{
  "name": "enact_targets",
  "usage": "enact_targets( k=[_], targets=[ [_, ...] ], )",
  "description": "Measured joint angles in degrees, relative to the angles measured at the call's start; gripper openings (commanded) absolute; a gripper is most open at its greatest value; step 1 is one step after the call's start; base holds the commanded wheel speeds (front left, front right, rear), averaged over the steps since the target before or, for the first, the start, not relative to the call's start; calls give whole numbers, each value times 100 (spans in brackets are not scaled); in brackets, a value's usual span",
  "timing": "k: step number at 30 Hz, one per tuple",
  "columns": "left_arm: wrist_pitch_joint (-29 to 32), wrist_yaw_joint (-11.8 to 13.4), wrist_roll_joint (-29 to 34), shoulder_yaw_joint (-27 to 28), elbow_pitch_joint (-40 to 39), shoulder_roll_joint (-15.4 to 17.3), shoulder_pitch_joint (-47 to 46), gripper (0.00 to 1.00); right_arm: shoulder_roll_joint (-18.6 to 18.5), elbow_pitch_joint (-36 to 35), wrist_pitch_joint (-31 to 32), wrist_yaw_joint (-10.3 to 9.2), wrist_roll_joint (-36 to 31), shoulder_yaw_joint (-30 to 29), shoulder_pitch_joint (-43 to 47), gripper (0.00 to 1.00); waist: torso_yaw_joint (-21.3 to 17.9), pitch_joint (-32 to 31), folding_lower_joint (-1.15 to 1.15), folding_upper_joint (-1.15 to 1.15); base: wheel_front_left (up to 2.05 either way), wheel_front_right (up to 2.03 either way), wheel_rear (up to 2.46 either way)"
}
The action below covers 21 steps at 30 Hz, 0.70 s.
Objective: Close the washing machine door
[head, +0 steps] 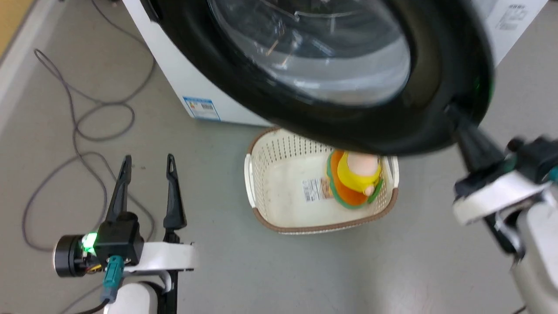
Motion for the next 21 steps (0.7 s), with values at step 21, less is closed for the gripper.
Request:
enact_targets(
  k=[21],
  targets=[
    [0, 49, 29, -294, -53, -103, -655, 100, -60, 1804, 0, 0, -606, -937, -2546, 0, 217, 1046, 0, 0, 0, 0, 0]
  ],
)
